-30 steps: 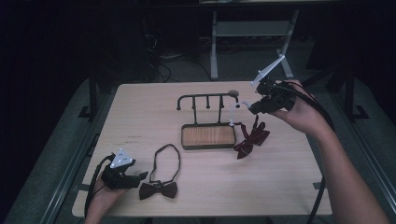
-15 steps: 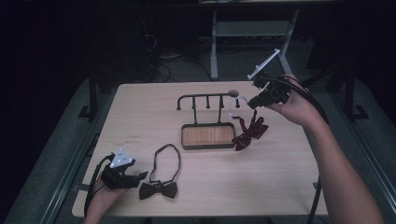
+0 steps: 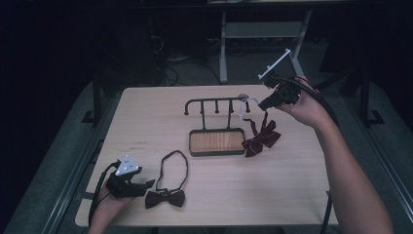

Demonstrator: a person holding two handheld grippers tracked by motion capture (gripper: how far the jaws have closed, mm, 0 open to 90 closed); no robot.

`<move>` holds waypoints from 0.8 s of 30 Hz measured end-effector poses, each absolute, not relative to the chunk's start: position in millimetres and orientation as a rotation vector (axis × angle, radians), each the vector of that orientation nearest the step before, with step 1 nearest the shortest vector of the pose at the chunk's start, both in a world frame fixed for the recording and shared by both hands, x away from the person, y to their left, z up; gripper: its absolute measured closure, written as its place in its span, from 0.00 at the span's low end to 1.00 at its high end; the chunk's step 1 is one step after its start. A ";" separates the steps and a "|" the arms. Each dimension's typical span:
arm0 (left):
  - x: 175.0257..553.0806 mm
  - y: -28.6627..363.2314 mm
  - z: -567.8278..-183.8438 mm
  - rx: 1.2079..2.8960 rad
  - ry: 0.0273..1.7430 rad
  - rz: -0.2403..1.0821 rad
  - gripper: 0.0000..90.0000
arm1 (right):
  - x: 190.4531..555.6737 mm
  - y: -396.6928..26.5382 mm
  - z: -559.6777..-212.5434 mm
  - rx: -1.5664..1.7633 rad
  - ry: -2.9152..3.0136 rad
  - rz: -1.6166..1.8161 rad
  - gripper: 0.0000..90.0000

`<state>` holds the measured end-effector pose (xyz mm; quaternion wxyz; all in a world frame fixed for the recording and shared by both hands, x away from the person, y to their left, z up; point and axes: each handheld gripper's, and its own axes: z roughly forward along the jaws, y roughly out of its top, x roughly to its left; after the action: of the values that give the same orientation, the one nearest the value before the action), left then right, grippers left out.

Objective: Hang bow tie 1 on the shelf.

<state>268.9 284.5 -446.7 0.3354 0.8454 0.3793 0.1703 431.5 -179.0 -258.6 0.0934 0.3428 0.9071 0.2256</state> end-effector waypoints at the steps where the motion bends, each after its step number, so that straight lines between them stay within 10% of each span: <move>1: 269.0 284.5 -446.7 2.206 0.989 0.444 0.33 | 432.5 -179.3 -259.3 1.026 2.693 0.668 0.94; 24: 269.3 285.0 -446.6 2.212 0.987 0.442 0.33 | 438.7 -188.8 -282.4 1.096 2.715 0.694 0.92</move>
<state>269.3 285.0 -446.6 0.3333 0.8469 0.3781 0.1694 438.7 -188.8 -282.4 0.0660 0.3634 0.9003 0.2302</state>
